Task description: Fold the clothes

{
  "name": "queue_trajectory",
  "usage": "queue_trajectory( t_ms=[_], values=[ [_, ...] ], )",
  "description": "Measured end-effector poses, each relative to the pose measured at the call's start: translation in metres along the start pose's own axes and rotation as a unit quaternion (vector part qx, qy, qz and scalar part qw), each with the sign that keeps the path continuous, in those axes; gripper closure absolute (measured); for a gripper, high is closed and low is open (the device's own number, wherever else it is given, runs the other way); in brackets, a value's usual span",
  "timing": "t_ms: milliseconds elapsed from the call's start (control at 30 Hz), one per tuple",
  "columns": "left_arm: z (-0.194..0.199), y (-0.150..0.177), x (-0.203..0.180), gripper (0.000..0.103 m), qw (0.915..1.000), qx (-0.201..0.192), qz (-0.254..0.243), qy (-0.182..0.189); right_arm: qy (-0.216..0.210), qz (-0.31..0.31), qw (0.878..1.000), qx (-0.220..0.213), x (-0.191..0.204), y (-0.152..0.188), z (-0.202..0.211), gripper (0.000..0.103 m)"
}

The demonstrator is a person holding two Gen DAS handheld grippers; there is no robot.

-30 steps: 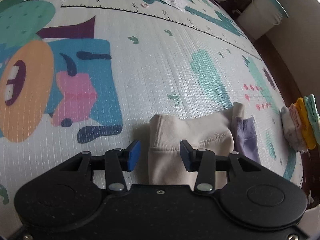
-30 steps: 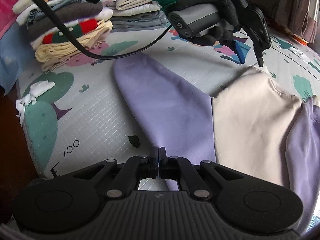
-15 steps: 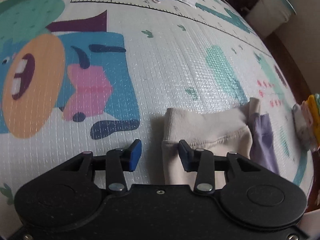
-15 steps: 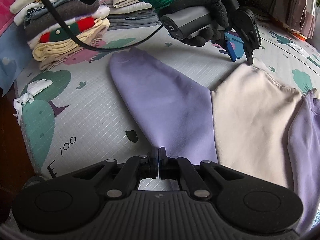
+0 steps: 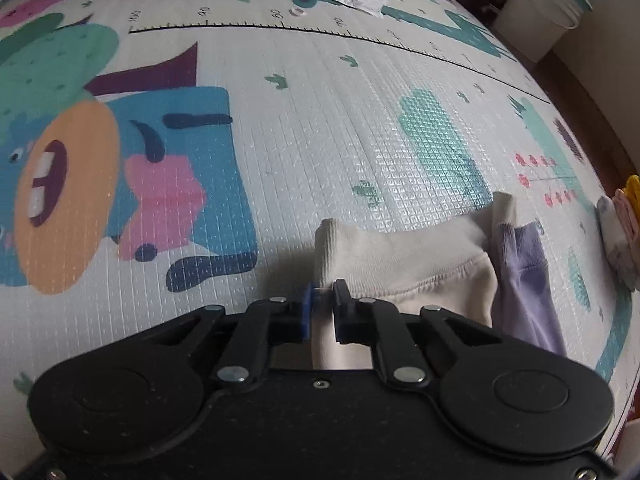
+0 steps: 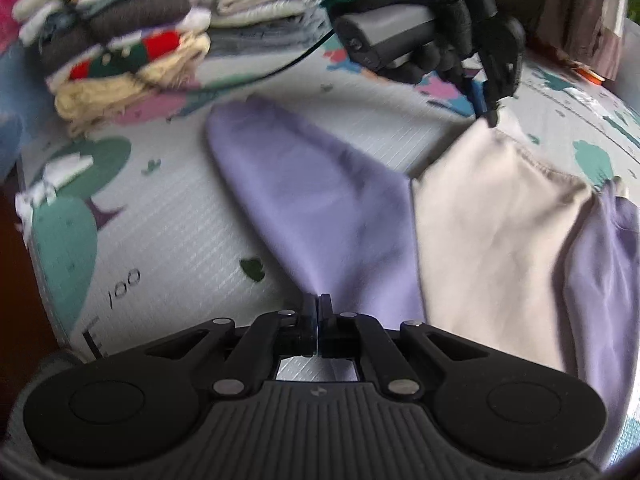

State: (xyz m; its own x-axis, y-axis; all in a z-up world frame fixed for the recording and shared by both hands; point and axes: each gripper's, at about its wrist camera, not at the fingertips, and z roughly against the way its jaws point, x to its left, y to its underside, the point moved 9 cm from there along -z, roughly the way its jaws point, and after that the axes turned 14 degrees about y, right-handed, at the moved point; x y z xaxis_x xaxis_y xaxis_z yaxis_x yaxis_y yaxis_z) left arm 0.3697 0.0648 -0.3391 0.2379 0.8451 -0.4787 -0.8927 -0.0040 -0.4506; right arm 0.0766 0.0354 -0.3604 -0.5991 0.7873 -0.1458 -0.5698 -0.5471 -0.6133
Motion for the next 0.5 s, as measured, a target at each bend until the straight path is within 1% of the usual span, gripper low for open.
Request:
queue_trajectory(
  t_ms=[100,200,333,500],
  values=[
    [0.002,-0.004,-0.012,0.094,0.9997,-0.004,0.008,-0.022,0.000,-0.057,0.998,-0.010,-0.017,-0.006,0.010,0.101],
    [0.006,-0.005,-0.022,0.094,0.9988,-0.004,0.018,-0.046,0.008,-0.112,0.994,-0.015,-0.035,-0.007,0.017,0.101],
    [0.003,-0.005,-0.039,0.094,0.9982,0.002,0.017,-0.058,0.023,-0.184,0.983,-0.006,-0.062,0.003,0.023,0.101],
    [-0.008,-0.006,-0.061,0.094,0.9982,0.011,0.010,-0.058,0.038,-0.237,0.971,0.010,-0.078,0.025,0.027,0.101]
  ],
)
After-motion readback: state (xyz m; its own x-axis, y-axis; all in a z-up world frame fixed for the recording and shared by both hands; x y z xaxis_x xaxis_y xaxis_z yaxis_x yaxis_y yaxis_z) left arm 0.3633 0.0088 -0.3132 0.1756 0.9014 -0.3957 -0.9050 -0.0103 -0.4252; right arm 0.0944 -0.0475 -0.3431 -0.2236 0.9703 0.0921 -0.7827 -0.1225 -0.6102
